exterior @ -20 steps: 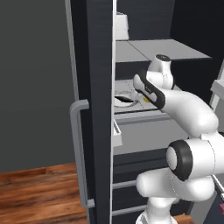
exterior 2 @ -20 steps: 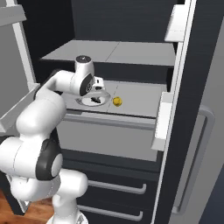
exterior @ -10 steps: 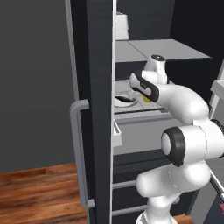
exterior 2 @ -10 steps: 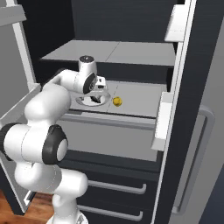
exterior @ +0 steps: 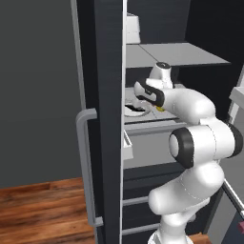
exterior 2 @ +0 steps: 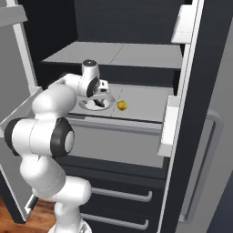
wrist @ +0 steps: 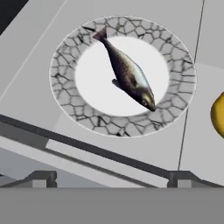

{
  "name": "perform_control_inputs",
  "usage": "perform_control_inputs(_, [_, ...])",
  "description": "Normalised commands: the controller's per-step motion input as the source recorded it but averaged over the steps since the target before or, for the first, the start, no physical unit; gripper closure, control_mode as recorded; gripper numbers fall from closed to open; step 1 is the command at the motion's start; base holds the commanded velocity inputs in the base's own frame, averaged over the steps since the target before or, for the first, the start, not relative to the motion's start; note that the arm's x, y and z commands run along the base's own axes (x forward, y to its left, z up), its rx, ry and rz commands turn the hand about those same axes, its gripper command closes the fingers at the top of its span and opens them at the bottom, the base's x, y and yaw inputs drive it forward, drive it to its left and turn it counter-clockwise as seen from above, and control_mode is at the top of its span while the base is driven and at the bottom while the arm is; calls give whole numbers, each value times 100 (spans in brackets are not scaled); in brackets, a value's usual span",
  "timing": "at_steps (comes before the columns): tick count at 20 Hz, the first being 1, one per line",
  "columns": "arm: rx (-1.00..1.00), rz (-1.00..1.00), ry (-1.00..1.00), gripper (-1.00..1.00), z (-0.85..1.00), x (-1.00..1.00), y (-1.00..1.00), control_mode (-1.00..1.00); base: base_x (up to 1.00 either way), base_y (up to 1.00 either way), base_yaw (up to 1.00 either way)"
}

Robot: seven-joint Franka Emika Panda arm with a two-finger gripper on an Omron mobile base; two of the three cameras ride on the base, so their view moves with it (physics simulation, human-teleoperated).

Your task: Retrieve the fish from the fridge and place it on the cutting board.

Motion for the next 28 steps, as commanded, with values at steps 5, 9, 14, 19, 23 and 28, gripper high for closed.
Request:
perform_control_inputs(5, [0,0,0,-100,-17,30,5,-100,0,0,0])
perform_control_inputs(9, [0,0,0,-100,-13,32,0,-100,0,0,0])
perform_control_inputs(14, [0,0,0,-100,-11,33,0,-100,0,0,0])
perform_control_inputs(19, [0,0,0,-100,-14,42,0,-100,0,0,0])
perform_control_inputs(23, [0,0,0,-100,-13,41,0,-100,0,0,0])
perform_control_inputs(28, [0,0,0,-100,-9,38,0,-100,0,0,0])
